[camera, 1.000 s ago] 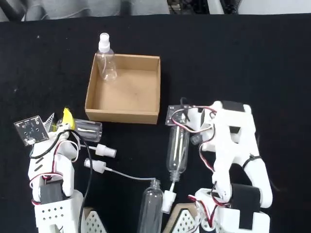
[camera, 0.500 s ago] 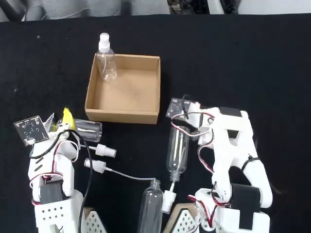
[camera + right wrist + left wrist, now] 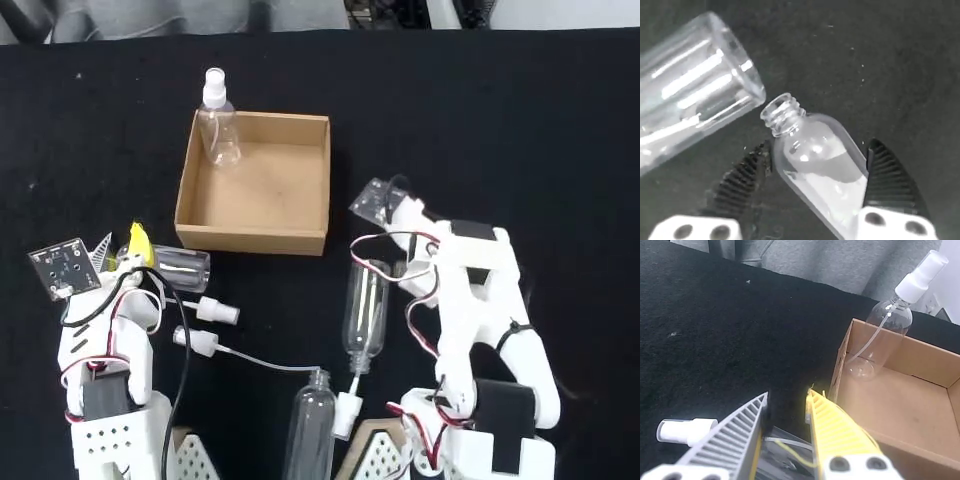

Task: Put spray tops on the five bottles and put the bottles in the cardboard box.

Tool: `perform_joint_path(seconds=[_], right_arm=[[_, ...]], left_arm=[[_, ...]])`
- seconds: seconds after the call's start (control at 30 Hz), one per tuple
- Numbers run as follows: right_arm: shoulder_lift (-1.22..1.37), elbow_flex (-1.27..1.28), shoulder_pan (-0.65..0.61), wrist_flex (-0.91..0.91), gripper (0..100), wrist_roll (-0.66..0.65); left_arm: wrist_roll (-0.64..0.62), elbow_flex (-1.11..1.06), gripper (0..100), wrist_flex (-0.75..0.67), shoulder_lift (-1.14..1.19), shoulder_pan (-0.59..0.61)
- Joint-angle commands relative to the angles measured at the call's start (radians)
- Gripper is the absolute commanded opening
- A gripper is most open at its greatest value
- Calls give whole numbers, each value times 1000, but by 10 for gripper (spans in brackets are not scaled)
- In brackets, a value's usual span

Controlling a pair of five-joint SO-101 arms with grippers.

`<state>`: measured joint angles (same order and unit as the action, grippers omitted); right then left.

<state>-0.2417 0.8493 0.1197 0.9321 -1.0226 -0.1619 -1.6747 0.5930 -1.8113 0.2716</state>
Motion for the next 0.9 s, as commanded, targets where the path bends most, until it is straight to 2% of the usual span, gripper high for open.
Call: perform_joint_path(seconds=[0.0,0.27,0.47,0.87], right_arm=[[-39,-12,-20,-17,234,110],[-39,-13,-20,-17,234,299],[-39,-13,-20,-17,234,387],[-39,-101,-20,138,245,399]], left_arm=[[9,-25,116,-21,-6,8],[9,-25,116,-21,-6,10],[9,-25,116,-21,-6,10],[9,-25,116,-21,-6,10]])
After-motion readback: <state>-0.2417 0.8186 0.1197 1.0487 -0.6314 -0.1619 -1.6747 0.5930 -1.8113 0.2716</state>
